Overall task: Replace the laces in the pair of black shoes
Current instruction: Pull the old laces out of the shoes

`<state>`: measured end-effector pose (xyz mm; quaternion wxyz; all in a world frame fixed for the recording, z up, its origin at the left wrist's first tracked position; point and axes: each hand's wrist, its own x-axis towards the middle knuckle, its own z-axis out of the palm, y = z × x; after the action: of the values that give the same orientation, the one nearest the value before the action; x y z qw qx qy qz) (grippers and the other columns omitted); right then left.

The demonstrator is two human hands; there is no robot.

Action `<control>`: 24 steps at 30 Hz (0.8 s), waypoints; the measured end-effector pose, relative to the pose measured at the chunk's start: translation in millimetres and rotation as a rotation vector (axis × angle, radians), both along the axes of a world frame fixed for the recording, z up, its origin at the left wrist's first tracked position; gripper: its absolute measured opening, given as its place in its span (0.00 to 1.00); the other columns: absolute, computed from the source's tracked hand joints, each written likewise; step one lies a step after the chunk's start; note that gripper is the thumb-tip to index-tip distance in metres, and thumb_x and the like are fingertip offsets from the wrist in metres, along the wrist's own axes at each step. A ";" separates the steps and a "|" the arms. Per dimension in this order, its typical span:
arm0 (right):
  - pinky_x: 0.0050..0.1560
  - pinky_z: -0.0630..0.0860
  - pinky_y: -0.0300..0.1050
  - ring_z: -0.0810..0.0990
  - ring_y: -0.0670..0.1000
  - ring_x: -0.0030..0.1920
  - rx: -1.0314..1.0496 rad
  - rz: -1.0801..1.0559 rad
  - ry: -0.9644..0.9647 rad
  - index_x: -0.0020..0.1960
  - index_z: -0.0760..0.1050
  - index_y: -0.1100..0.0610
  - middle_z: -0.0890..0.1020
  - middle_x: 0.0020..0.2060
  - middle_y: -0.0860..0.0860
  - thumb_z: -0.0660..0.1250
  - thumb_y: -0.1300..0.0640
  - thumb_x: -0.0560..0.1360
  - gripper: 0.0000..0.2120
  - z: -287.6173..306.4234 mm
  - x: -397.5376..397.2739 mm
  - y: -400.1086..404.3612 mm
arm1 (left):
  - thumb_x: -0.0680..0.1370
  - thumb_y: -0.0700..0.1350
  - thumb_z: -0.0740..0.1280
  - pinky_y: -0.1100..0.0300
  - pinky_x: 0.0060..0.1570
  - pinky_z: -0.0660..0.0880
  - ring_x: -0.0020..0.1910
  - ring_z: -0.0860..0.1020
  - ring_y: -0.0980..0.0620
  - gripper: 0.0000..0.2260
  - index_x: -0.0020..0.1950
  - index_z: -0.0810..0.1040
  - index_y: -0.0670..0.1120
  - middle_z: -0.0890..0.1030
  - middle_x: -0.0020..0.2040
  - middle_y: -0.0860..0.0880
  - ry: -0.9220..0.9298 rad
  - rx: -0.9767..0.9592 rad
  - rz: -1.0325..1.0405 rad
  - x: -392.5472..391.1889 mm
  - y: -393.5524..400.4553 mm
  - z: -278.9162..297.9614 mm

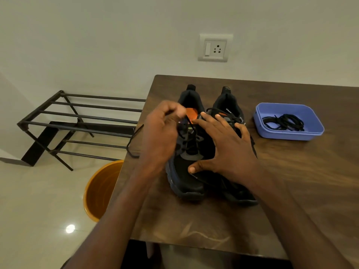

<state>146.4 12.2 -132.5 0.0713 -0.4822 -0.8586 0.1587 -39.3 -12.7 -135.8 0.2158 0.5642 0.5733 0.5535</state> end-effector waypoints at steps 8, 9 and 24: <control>0.78 0.36 0.60 0.38 0.47 0.82 0.025 -0.010 0.011 0.81 0.45 0.34 0.41 0.83 0.39 0.70 0.21 0.61 0.57 -3.2 -0.3 -0.2 | 0.81 0.42 0.70 0.70 0.44 0.75 0.44 0.77 0.60 0.09 0.61 0.77 0.46 0.78 0.49 0.53 0.217 -0.077 -0.056 -2.5 1.5 -4.0; 0.78 0.36 0.60 0.37 0.47 0.82 0.027 -0.011 0.012 0.81 0.45 0.34 0.41 0.83 0.39 0.69 0.21 0.61 0.57 -3.4 -0.2 0.2 | 0.80 0.41 0.72 0.75 0.47 0.73 0.46 0.76 0.62 0.12 0.62 0.77 0.48 0.75 0.52 0.54 0.381 -0.085 -0.077 -1.2 2.0 -7.3; 0.79 0.36 0.60 0.39 0.46 0.82 0.005 -0.031 0.026 0.80 0.47 0.32 0.42 0.82 0.40 0.72 0.22 0.59 0.57 -0.4 0.0 0.0 | 0.88 0.41 0.56 0.65 0.42 0.77 0.49 0.83 0.56 0.10 0.55 0.75 0.39 0.83 0.48 0.47 -0.339 -0.025 0.004 -1.7 -2.6 15.9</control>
<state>146.4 12.3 -132.9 0.0861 -0.4930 -0.8506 0.1615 -41.0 -15.3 -119.9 0.3151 0.4591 0.5366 0.6341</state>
